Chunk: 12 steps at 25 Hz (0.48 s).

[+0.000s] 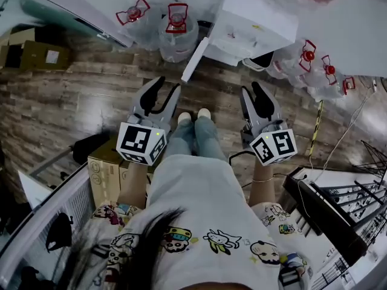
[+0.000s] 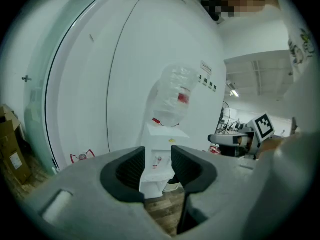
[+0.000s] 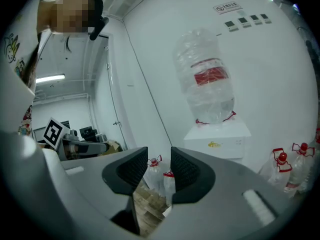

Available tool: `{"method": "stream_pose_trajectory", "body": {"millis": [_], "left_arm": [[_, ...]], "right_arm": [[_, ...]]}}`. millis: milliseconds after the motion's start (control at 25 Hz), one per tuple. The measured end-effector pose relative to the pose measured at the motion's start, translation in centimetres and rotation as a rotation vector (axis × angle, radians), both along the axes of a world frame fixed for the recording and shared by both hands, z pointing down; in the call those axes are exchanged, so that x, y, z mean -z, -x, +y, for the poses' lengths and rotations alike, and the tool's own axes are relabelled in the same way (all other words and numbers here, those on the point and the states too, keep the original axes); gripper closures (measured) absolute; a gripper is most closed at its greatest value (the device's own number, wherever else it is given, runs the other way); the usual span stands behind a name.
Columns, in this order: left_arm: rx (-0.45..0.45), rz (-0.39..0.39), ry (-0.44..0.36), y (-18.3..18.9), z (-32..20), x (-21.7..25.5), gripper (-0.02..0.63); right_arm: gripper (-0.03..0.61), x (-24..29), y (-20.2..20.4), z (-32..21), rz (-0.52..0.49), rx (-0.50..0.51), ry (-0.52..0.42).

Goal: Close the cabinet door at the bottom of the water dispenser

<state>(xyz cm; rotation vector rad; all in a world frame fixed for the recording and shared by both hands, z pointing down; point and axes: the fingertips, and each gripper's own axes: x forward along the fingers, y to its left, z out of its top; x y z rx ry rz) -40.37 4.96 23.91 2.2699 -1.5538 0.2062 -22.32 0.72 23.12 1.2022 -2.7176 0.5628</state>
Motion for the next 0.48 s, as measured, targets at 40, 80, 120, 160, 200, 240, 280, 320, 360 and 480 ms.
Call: {"method": "stream_pose_trajectory", "body": {"millis": [40, 80, 120, 160, 200, 240, 280, 320, 360, 480], "left_arm": [[-0.011, -0.002, 0.007, -0.2, -0.1, -0.5, 0.456], [-0.021, -0.004, 0.015, -0.4, -0.1, -1.0, 0.456], [-0.029, -0.006, 0.023, -0.5, -0.1, -1.6, 0.456], [-0.036, -0.008, 0.030, -0.7, -0.2, -2.2, 0.456], [-0.040, -0.010, 0.035, -0.8, -0.3, -2.8, 0.456], [-0.044, -0.014, 0.041, -0.9, -0.5, -3.4, 0.456], [-0.048, -0.017, 0.046, -1.0, -0.7, -4.0, 0.456], [-0.052, -0.019, 0.052, -1.2, -0.9, -4.7, 0.456], [-0.055, -0.021, 0.058, -1.4, -1.0, -5.3, 0.456], [-0.061, -0.024, 0.076, -2.1, -1.5, -7.5, 0.456]], "right_arm": [[0.437, -0.2, -0.1, -0.1, 0.002, -0.008, 0.002], [0.437, -0.5, -0.4, -0.1, 0.004, -0.017, 0.004], [0.437, -0.8, -0.6, 0.0, 0.008, -0.026, 0.005], [0.437, -1.2, -0.9, 0.0, 0.013, -0.033, 0.007], [0.437, -1.7, -1.1, 0.0, 0.016, -0.039, 0.010], [0.437, -2.2, -1.3, 0.0, 0.017, -0.043, 0.015], [0.437, -2.8, -1.5, 0.0, 0.017, -0.046, 0.022], [0.437, -3.5, -1.7, -0.1, 0.018, -0.048, 0.030], [0.437, -4.1, -1.9, -0.1, 0.019, -0.051, 0.037], [0.437, -6.1, -2.7, -0.1, 0.015, -0.063, 0.053]]}}
